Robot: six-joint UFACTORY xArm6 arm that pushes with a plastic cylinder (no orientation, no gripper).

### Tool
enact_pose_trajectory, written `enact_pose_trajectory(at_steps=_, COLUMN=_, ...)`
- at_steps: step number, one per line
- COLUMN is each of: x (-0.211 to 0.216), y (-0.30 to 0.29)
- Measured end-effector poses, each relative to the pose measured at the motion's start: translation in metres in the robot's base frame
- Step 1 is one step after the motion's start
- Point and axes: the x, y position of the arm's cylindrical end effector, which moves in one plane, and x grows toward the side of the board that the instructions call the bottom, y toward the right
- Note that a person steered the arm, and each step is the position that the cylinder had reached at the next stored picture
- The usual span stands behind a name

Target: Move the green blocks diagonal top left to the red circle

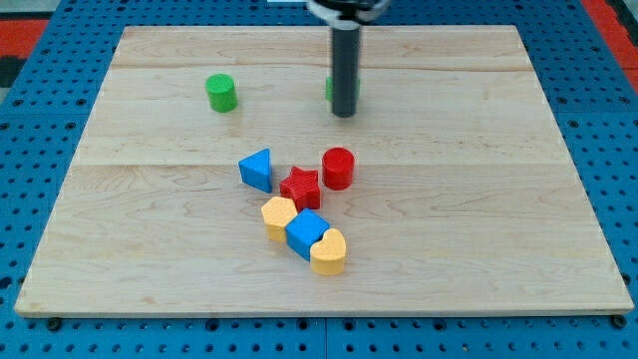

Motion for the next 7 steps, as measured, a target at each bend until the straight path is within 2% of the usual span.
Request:
enact_pose_trajectory(at_steps=1, x=0.016, y=0.018)
enact_pose_trajectory(at_steps=2, x=-0.008, y=0.04)
enact_pose_trajectory(at_steps=5, x=-0.072, y=-0.072)
enact_pose_trajectory(at_steps=7, x=-0.074, y=-0.105)
